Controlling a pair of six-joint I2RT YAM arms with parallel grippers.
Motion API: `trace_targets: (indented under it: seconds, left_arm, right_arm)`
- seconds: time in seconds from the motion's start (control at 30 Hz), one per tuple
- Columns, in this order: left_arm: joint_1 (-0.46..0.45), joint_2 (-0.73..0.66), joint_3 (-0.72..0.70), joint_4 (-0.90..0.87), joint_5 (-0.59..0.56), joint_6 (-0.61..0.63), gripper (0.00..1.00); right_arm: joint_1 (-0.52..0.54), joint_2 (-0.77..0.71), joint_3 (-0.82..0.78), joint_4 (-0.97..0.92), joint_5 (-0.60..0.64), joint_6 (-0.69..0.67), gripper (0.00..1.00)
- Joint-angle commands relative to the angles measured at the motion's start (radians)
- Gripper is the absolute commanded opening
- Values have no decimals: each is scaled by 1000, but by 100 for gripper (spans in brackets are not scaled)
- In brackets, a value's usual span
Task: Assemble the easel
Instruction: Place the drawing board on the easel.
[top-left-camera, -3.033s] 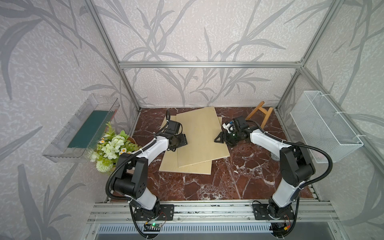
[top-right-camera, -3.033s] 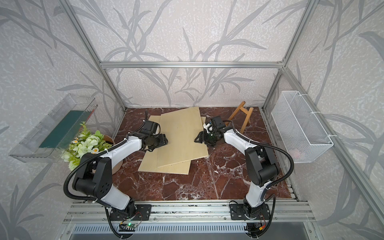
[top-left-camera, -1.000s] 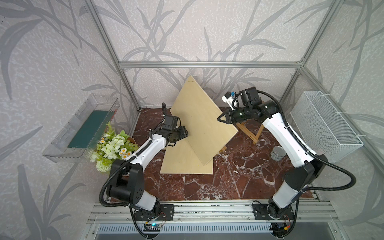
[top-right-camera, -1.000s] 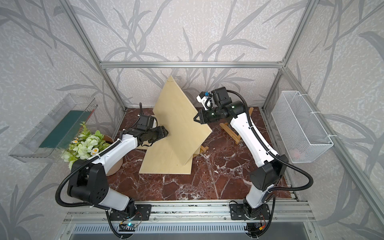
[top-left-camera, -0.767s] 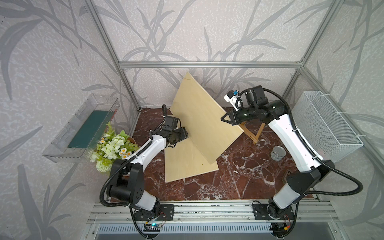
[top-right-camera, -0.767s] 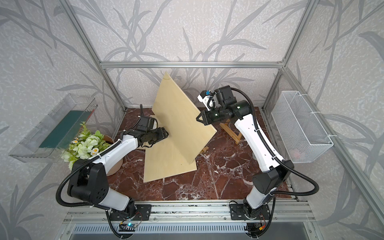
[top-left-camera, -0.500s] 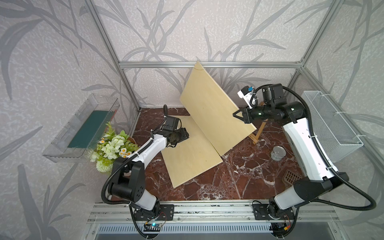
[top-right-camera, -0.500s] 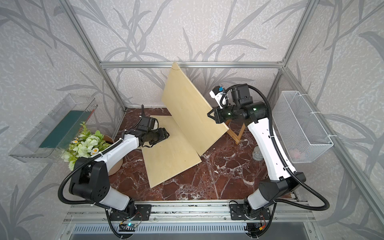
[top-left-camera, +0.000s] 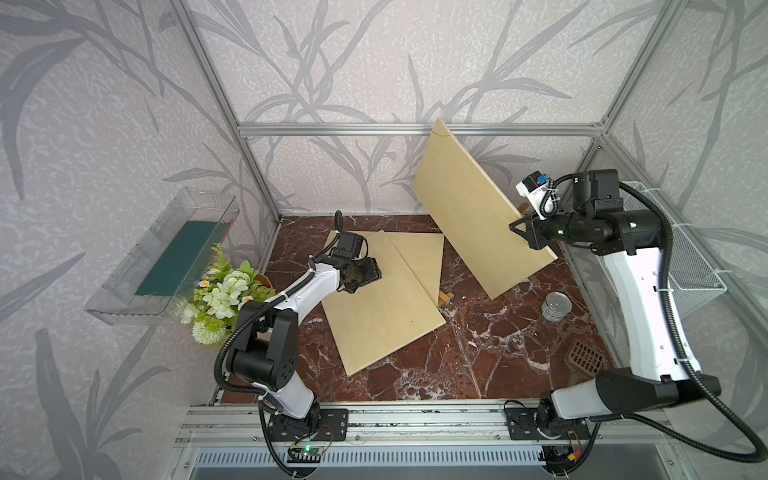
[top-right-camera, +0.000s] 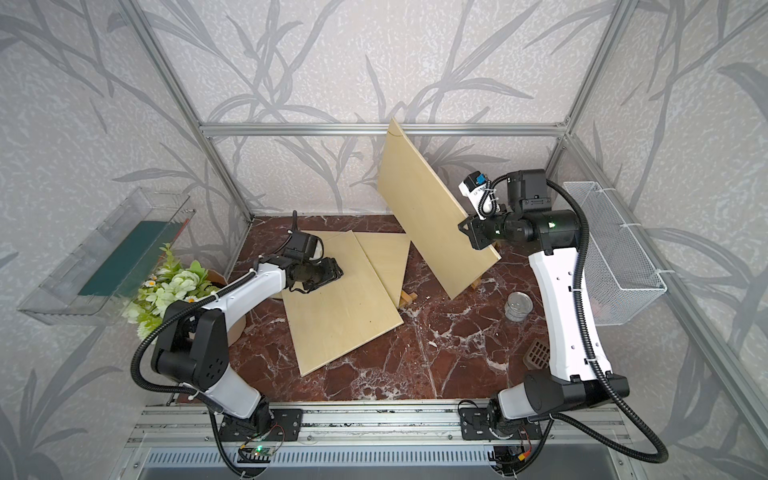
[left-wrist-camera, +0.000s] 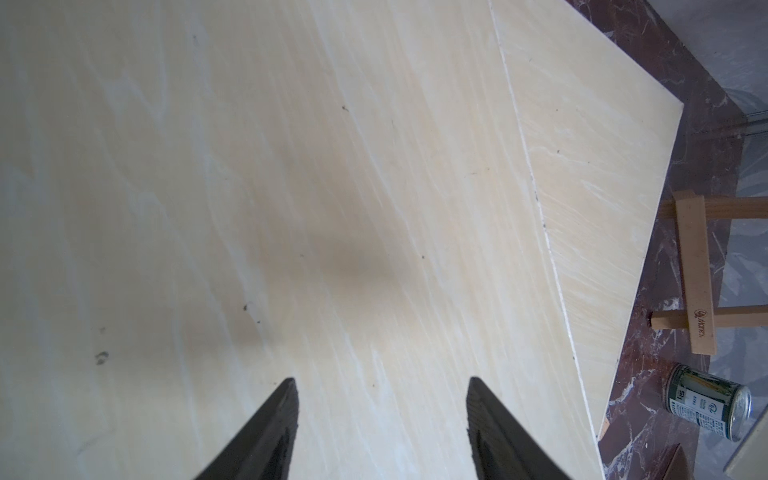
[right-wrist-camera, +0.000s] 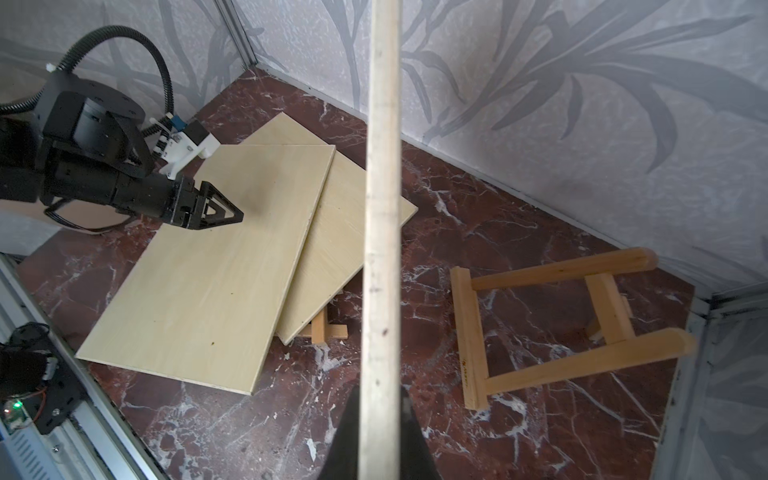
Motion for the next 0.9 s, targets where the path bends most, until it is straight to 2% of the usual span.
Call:
trace_targets:
  seconds: [0.0, 0.27, 0.47, 0.63, 0.87]
  left_arm:
    - [-8, 10, 31, -29, -3, 1, 66]
    - [-22, 23, 35, -37, -15, 1, 66]
    - [-25, 29, 33, -43, -20, -10, 66]
    - [-25, 21, 27, -42, -26, -14, 66]
    - [-25, 26, 38, -47, -30, -10, 65]
  right_arm:
    - [-28, -62, 106, 124, -57, -137, 0]
    - [-44, 64, 283, -20, 88, -246, 0]
    - [-63, 159, 394, -92, 145, -292, 0]
    - [-115, 229, 462, -146, 140, -303, 0]
    - [-186, 231, 401, -130, 83, -328, 0]
